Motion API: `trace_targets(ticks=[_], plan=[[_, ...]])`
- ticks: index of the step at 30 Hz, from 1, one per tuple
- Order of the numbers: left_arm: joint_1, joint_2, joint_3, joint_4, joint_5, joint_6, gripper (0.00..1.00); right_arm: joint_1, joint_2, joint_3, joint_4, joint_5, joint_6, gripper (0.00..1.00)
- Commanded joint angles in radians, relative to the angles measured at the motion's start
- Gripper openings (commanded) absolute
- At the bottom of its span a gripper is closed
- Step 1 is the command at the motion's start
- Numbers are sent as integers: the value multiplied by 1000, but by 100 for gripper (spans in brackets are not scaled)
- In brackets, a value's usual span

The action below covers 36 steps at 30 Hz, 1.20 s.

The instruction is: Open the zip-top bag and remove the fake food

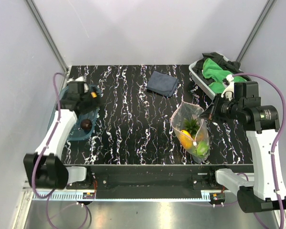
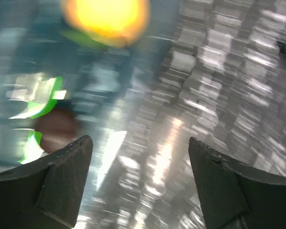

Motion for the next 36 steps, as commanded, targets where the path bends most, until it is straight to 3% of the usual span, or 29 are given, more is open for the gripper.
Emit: trace_targets(ticks=[1, 5, 8, 14, 20, 31, 36], plan=[[-256, -152, 31, 68, 110, -167, 75, -3, -1, -10, 57, -67, 20, 0], [-593, -174, 147, 182, 101, -219, 58, -1, -7, -24, 73, -102, 40, 0], [-782, -126, 262, 241, 95, -218, 45, -1, -15, -34, 87, -119, 52, 0], [-1018, 82, 486, 237, 86, -81, 27, -3, -42, -50, 96, -128, 67, 0], [-1101, 269, 632, 186, 119, 9, 22, -3, -74, -65, 89, -128, 81, 0], [-1132, 424, 632, 99, 78, 72, 13, -1, -94, -70, 80, -147, 106, 0], [-1140, 426, 589, 71, 26, 69, 29, -3, -107, -80, 66, -136, 103, 0]])
